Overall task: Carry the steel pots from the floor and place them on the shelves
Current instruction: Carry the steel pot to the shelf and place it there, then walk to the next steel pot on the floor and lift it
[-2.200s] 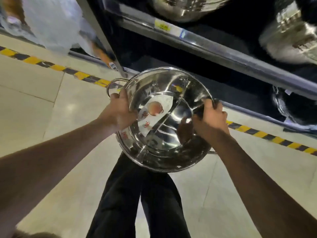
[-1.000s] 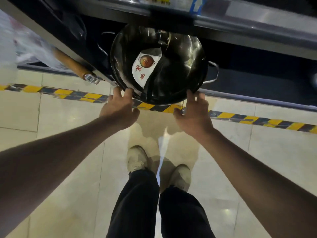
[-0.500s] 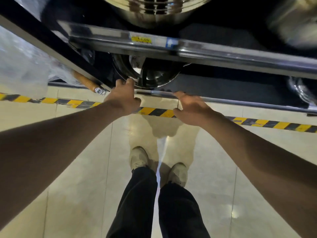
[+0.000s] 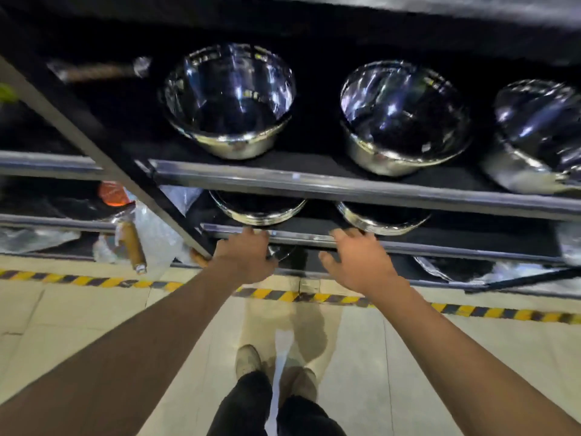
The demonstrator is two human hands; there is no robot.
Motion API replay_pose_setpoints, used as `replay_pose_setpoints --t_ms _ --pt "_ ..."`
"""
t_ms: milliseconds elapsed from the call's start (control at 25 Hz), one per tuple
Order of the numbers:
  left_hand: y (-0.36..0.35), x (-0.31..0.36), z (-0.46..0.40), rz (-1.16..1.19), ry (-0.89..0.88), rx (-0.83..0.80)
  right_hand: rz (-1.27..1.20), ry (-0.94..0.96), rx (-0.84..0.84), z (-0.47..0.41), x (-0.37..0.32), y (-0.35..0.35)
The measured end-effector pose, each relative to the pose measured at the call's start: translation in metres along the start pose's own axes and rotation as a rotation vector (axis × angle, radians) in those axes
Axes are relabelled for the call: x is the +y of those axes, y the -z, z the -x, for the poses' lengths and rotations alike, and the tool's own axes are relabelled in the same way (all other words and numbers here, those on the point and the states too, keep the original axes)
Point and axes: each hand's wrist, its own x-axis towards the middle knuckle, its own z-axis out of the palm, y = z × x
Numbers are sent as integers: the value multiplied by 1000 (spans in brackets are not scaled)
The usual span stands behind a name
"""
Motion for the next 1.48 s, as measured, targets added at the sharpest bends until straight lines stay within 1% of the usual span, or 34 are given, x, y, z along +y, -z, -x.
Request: replay_pose_setpoints --t_ms 80,160,280,320,400,520,600,720,840,960,1120,1200,1280,1480 --pt "44 20 41 -50 -37 65 -3 12 90 34 -6 51" --pt "82 38 74 -93 -64 102 5 -10 138 66 -10 91" --pt "124 62 98 -66 -79 102 4 -72 142 97 -8 128" --pt "136 70 103 -61 -114 122 10 -89 146 105 -5 138" --pt "153 83 109 -86 -193 183 14 -137 166 120 3 154" --pt "170 97 113 -256 -314 267 26 -250 205 136 15 174" --pt "180 108 111 -319 -391 294 17 -320 218 148 20 182" --pt "202 135 103 -323 -514 309 -11 -437 266 170 28 192" --pt "211 171 95 -342 -708 347 -20 -603 313 203 36 192" --pt "207 216 100 -375 -853 329 -66 -759 338 247 42 184" --pt "175 291 145 -423 -1069 252 -108 -985 354 329 61 162" --pt "151 333 178 -483 -1196 228 -127 -1105 405 376 71 149" --pt "128 370 208 -506 -1278 195 -138 -1189 417 418 81 138" --pt "47 485 322 -566 -1509 155 -210 -1410 456 562 123 102"
